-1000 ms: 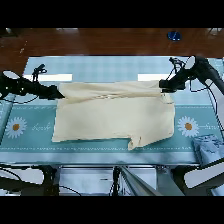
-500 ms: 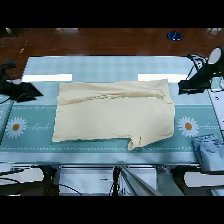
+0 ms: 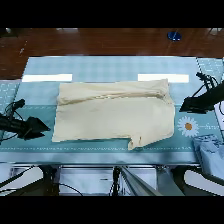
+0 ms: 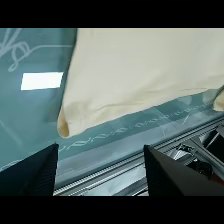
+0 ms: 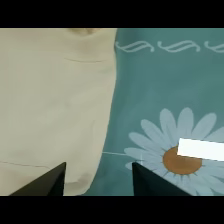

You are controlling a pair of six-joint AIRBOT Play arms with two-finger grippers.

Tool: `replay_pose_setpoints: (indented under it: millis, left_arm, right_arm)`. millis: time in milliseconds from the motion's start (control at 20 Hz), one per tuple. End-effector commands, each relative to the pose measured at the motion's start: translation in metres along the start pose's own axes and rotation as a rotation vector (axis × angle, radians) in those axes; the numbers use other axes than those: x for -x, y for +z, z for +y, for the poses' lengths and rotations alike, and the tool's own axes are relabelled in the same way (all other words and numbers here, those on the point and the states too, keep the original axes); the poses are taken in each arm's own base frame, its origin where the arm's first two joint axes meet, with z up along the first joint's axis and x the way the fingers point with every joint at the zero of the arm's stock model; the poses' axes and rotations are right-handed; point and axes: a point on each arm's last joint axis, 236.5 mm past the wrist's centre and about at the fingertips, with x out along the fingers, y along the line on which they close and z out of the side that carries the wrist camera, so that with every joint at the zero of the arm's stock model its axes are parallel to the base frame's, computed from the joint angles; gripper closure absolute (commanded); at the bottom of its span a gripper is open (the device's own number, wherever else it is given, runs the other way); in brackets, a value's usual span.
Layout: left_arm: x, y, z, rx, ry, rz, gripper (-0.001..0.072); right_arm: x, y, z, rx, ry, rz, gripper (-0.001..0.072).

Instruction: Fold the shirts.

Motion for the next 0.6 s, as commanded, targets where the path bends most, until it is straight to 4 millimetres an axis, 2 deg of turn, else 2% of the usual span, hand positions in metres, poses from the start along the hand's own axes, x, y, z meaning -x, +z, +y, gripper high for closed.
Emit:
replay_pose_setpoints:
  millis: [0,200,350,450,550]
  left_arm:
    - [-0.014,-0.004,0.015,0.026,0.031,-0.016,0.0090]
    - [-0.023,-0.004,0.020,0.025,0.042,0.017,0.0090]
    - [-0.039,0.002,0.021,0.011,0.052,0.049,0.0090]
    - [-0.052,0.009,0.015,-0.011,0.051,0.056,0.0090]
    - [-0.066,0.013,0.011,-0.012,0.064,0.073,0.0121]
  right_arm:
    - [0.004,0.001,0.005,-0.005,0.031,-0.057,0.0227]
    - [0.007,0.001,0.006,-0.002,0.030,-0.064,0.0227]
    - [0.007,-0.004,0.008,-0.002,0.035,-0.048,0.0227]
    - [0.007,-0.008,0.009,-0.001,0.040,-0.029,0.0228]
    - [0.008,-0.011,0.010,-0.001,0.043,-0.019,0.0228]
